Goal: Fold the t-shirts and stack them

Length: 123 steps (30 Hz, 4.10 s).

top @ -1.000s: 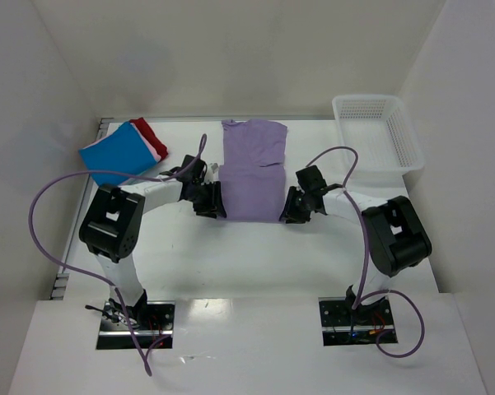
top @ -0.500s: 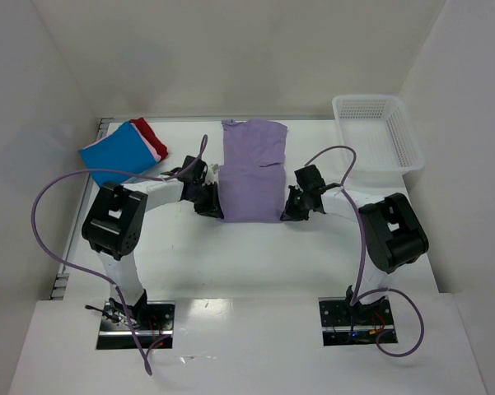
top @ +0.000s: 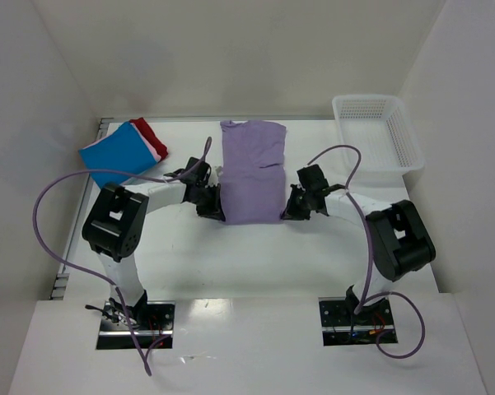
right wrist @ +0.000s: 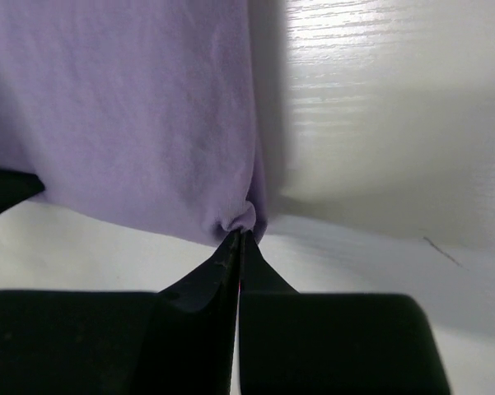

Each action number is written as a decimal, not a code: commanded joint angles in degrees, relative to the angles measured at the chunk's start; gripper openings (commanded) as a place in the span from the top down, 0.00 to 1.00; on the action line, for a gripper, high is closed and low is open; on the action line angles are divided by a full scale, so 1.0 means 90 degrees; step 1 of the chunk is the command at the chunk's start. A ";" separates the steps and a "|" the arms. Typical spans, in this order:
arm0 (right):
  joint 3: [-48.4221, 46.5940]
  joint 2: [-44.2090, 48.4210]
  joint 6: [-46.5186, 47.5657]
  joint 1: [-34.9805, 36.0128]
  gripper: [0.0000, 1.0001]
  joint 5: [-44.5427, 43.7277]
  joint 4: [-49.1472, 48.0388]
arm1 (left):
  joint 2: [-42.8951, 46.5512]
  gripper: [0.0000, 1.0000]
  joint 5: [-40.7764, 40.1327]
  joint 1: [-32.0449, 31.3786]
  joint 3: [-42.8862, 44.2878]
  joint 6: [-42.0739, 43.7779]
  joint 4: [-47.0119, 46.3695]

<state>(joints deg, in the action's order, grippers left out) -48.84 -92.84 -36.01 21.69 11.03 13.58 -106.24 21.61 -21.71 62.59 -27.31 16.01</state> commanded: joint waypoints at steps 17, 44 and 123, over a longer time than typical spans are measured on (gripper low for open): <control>-0.0120 0.2872 -0.0490 0.0549 1.00 -0.0111 0.1810 | 0.2477 1.00 -0.0349 -0.0693 -0.0138 -0.0383 0.1795; -0.4259 -0.0601 0.0564 -0.0437 1.00 -0.0659 0.0239 | -0.0177 1.00 -0.0282 0.0694 0.4187 0.0437 0.1727; -0.7210 -0.4997 0.0954 -0.0711 1.00 -0.0130 0.0394 | -0.6038 0.72 -0.1102 0.1182 1.0683 0.0720 0.2391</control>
<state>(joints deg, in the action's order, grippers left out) -110.78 -136.97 -29.67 14.70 13.89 14.24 -160.22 15.77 -11.40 157.36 -21.19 37.23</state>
